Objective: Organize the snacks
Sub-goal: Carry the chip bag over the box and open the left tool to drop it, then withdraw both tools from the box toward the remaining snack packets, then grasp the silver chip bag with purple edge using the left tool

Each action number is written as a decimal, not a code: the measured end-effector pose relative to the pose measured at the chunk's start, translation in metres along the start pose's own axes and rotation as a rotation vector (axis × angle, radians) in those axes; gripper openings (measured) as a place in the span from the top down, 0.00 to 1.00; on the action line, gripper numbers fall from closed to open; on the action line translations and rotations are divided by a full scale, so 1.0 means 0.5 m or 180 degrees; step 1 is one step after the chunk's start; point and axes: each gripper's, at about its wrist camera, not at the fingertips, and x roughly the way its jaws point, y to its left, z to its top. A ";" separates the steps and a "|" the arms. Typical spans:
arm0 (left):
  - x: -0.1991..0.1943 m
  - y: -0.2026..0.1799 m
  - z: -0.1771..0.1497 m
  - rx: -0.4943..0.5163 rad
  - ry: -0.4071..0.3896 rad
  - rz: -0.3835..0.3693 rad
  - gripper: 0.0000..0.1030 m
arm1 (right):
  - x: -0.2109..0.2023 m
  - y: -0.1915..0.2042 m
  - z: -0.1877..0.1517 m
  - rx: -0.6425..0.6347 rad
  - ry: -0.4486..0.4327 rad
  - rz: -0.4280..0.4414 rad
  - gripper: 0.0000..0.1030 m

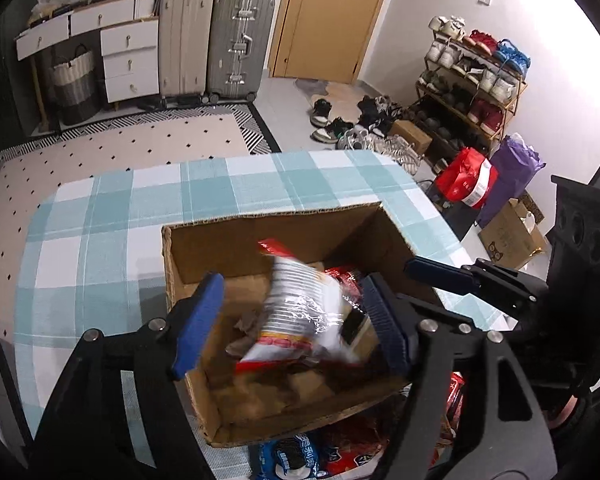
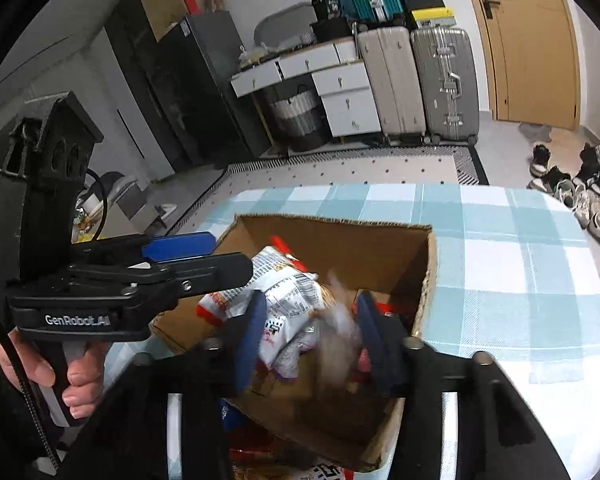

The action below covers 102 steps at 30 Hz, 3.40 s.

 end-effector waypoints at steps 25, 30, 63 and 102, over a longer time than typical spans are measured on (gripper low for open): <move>-0.226 -0.078 -0.070 0.0061 -0.0301 0.0320 0.19 | -0.213 0.096 -0.016 -0.0242 -0.0478 -0.0015 0.41; -0.275 -0.101 -0.095 0.0109 -0.0344 0.0299 0.18 | -0.252 0.114 -0.032 -0.0280 -0.0555 -0.0042 0.30; -0.426 -0.184 -0.325 0.0002 -0.0493 0.0376 0.01 | -0.424 0.199 -0.236 -0.0293 -0.0743 -0.0165 0.10; -0.099 -0.146 -0.482 -0.0156 0.0491 0.0209 0.02 | -0.323 0.082 -0.398 0.0251 -0.0286 -0.0251 0.08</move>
